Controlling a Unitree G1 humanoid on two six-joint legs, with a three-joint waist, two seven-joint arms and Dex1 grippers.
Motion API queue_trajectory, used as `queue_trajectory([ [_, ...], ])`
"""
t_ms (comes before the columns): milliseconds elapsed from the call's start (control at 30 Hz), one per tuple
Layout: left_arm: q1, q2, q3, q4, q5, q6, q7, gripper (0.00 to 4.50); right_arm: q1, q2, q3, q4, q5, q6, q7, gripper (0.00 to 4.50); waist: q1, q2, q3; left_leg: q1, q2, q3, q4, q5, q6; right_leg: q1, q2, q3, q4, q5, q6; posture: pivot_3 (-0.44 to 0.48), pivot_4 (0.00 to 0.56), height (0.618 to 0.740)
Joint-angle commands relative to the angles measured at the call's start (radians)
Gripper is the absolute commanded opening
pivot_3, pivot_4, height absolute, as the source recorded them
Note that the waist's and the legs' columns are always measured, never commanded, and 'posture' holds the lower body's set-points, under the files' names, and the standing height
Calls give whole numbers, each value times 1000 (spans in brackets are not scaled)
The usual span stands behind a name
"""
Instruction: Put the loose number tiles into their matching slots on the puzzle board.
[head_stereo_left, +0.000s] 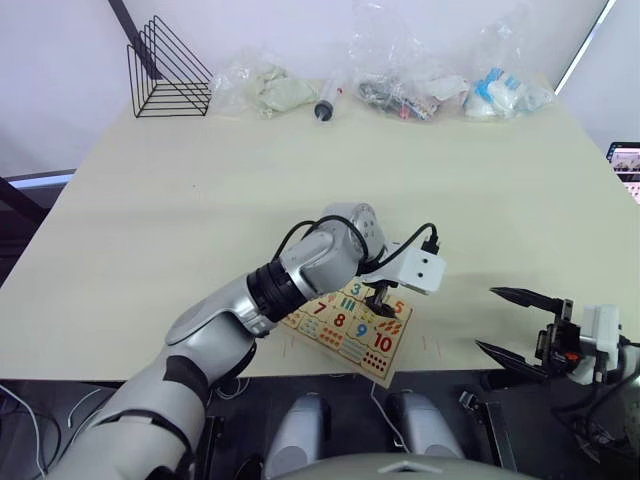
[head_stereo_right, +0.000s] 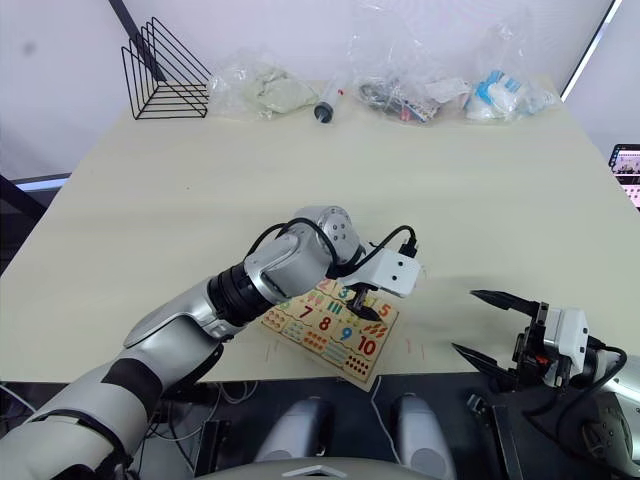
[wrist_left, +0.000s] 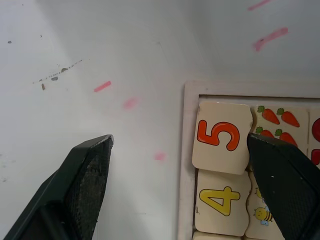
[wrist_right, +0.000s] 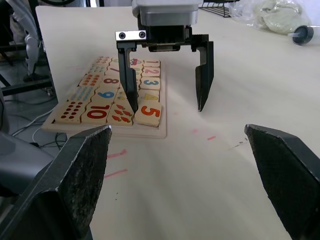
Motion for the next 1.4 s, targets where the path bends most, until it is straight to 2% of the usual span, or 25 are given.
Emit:
queue_trajectory([
  [33,-57,8,66,-34,-47,9,-37,4486,2,-1,-16,-4,11,-22,3,4500,0,0,0,0,0,0,0,0,0,0,0,0,0,0,0,0,150,740],
  [200,-105,58,107,-64,-124,16,-114,4486,3,-3,-17,-3,12,-21,5,4500,-2,0,0,0,0,0,0,0,0,0,0,0,0,0,0,0,150,740],
  [400,-102,111,161,-27,-176,-23,-110,4486,1,1,-13,-7,13,-19,1,4500,-1,0,0,0,0,0,0,0,0,0,0,0,0,0,0,0,150,740],
  [700,45,164,288,63,-292,-132,-69,4486,7,1,-16,-13,17,-15,-3,4500,-1,1,0,1,0,1,0,0,0,0,0,0,1,0,0,0,150,740],
  [933,187,129,427,114,-439,-312,-63,4486,3,-2,-16,-11,19,-12,-1,4500,2,1,0,1,0,0,0,0,0,0,0,0,1,0,0,0,150,740],
  [967,197,127,429,121,-447,-330,-71,3963,3,-2,-16,-11,20,-11,0,4500,2,1,0,0,0,0,1,0,0,0,0,0,1,0,0,0,150,740],
  [1033,218,114,440,131,-485,-328,-86,3361,3,-3,-17,-10,22,-10,1,4500,2,1,0,1,0,0,1,0,0,0,0,0,1,0,0,0,150,740],
  [1067,225,111,439,139,-494,-338,-98,2750,4,-3,-18,-10,23,-9,2,4500,1,1,0,1,0,0,1,0,0,0,0,0,1,0,0,0,150,740],
  [1167,234,97,422,176,-485,-401,-117,1442,7,-3,-18,-11,22,-8,2,4500,1,1,0,1,0,0,1,0,0,0,0,0,1,0,0,0,150,740],
  [1200,236,88,417,189,-487,-419,-128,785,9,-3,-19,-11,21,-9,1,4500,1,1,0,1,0,0,1,0,0,0,0,0,1,0,0,0,150,740],
  [1267,237,69,398,223,-473,-467,-144,121,12,-2,-20,-12,21,-10,-1,4500,1,1,0,1,0,0,1,0,0,0,0,0,1,0,0,0,150,740],
  [1400,233,37,366,282,-433,-547,-146,121,18,0,-21,-15,20,-11,-4,4500,1,1,0,1,0,0,1,0,0,0,0,0,1,0,0,0,150,740],
])
